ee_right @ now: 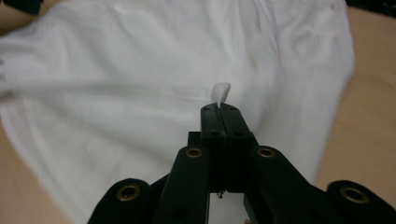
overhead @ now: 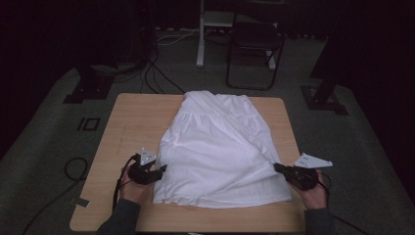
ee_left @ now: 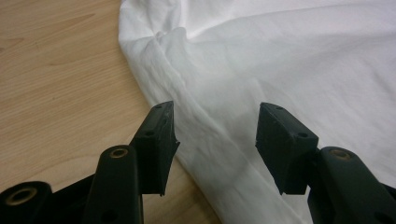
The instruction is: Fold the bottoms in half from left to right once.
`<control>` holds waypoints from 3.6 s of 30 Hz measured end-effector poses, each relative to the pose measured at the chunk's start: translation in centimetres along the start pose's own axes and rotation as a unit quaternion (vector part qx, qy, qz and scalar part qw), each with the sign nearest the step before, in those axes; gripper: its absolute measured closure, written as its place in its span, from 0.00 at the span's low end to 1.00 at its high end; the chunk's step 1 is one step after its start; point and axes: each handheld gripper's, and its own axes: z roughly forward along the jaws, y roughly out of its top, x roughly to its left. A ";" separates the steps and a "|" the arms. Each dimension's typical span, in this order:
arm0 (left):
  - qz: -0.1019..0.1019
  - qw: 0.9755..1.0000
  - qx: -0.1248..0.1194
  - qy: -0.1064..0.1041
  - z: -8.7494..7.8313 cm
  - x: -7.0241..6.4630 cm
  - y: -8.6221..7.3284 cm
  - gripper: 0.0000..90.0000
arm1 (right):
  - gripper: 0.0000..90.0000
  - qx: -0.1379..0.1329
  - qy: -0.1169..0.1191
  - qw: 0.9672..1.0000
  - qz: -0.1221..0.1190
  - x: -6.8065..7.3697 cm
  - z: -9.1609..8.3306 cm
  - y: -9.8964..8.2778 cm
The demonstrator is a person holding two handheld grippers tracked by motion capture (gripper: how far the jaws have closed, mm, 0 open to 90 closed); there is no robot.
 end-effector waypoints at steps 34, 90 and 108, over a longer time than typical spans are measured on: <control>-0.066 0.997 0.043 -0.020 9.8 4.7 5.5 0.74 | 0.73 0.116 -0.064 0.990 0.043 -4.3 15.4 4.5; -0.016 1.000 -0.014 -0.023 4.9 1.7 4.5 0.53 | 0.95 0.116 -0.055 0.992 0.013 -0.4 15.2 6.5; -0.063 0.997 0.049 -0.022 13.0 0.5 8.7 0.43 | 0.95 0.099 -0.129 0.979 0.123 -6.6 13.9 2.5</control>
